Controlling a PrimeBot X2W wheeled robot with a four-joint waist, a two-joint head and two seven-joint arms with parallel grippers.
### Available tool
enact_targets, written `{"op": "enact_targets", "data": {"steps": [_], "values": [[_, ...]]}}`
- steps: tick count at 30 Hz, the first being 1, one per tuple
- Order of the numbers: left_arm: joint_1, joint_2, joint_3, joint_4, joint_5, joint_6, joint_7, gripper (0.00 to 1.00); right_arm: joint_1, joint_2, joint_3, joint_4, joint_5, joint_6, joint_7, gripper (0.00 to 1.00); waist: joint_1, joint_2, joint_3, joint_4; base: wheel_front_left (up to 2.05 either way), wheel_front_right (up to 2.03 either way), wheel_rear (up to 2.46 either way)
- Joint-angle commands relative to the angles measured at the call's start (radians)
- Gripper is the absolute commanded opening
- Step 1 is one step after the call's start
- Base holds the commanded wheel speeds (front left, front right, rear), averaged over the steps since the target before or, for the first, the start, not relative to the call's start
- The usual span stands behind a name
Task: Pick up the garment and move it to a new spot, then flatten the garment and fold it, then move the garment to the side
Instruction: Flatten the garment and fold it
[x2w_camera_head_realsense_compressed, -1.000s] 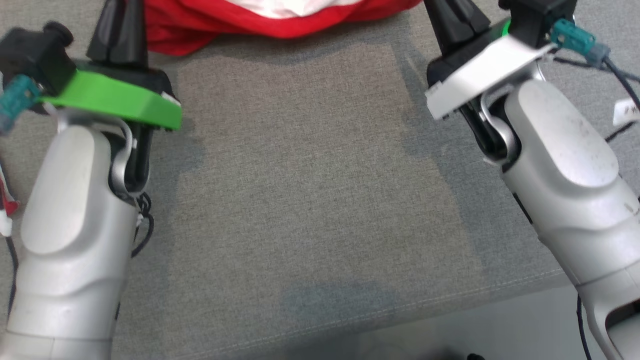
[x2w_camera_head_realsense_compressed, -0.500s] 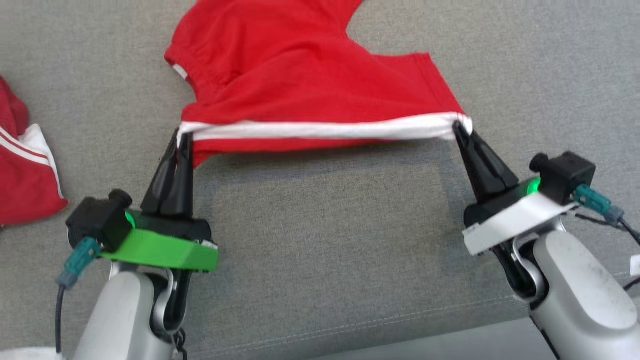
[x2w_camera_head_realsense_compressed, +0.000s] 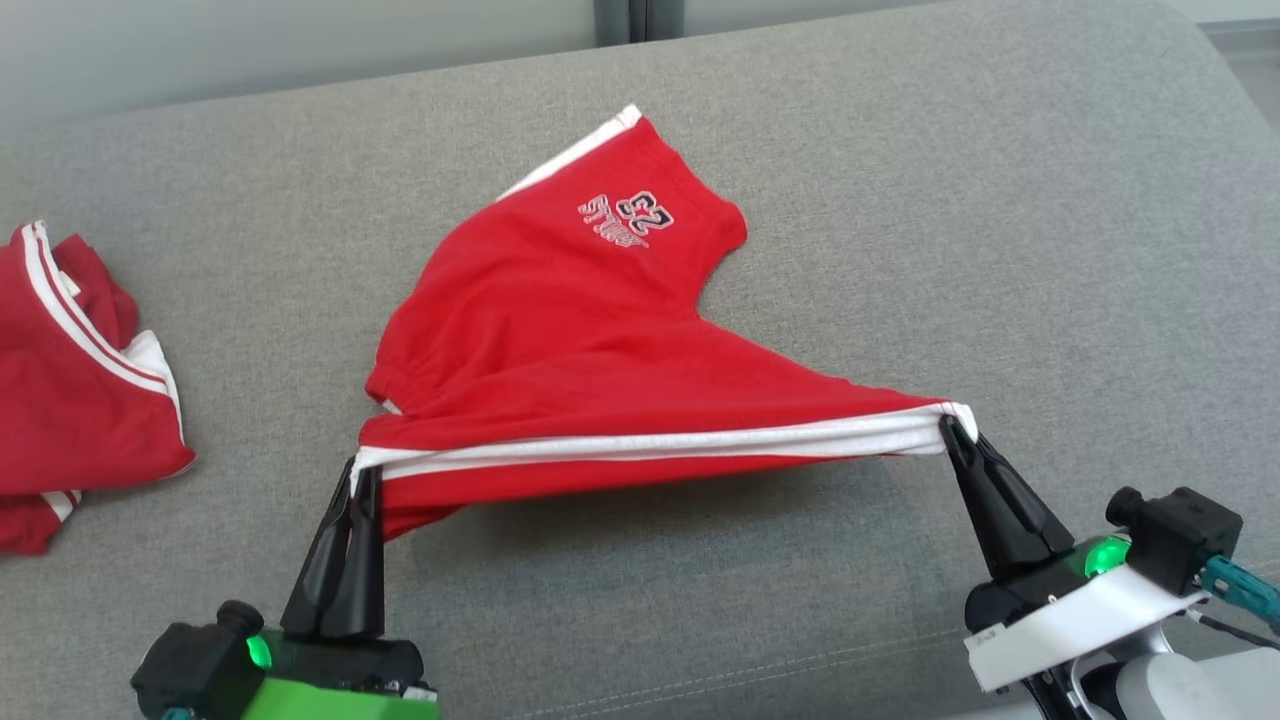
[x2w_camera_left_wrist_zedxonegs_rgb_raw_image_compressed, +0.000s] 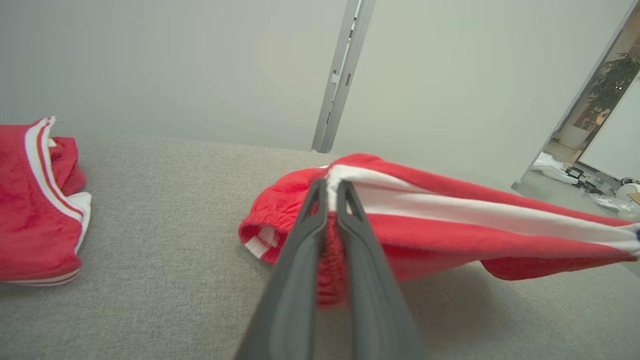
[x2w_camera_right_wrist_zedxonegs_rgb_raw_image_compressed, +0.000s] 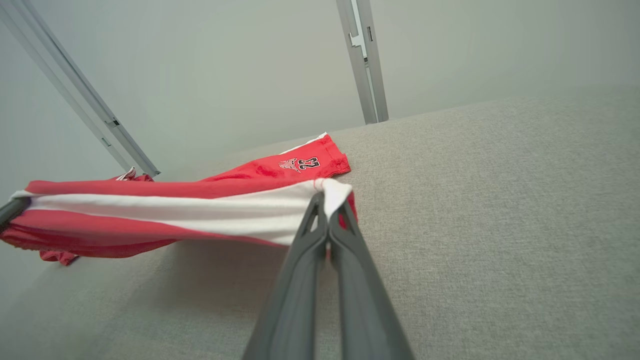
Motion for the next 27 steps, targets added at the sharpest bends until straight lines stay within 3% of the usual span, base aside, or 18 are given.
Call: {"op": "enact_targets", "data": {"steps": [1, 7, 11, 25, 27], "values": [[0.042, -0.006, 0.017, -0.030, 0.006, 0.001, -0.003, 0.00, 0.040, 0.002, -0.018, -0.040, -0.007, -0.002, 0.018, 0.00, 0.0001, -0.0001, -0.041, -0.010, 0.00, 0.00, 0.00], [0.138, -0.025, 0.003, -0.105, 0.004, 0.001, -0.003, 0.00, 0.114, 0.013, -0.048, -0.165, -0.028, -0.002, 0.090, 0.00, 0.0001, -0.0001, -0.026, -0.004, 0.00, 0.00, 0.00], [0.121, -0.033, -0.028, -0.094, -0.021, 0.001, -0.003, 0.00, 0.095, 0.016, -0.063, -0.183, -0.042, -0.002, 0.120, 0.00, 0.0001, -0.0001, -0.005, 0.019, 0.00, 0.00, 0.00], [-0.090, -0.048, -0.098, 0.094, -0.147, 0.002, -0.003, 0.00, -0.171, -0.032, -0.088, 0.007, -0.048, -0.002, 0.194, 0.00, 0.0001, -0.0001, 0.071, 0.161, 0.00, 0.00, 0.00], [-0.139, -0.048, -0.123, 0.128, -0.178, 0.019, -0.003, 0.00, -0.230, -0.051, -0.083, 0.043, -0.046, -0.002, 0.207, 0.00, 0.0001, -0.0001, 0.084, 0.189, 0.00, 0.00, 0.00]]}}
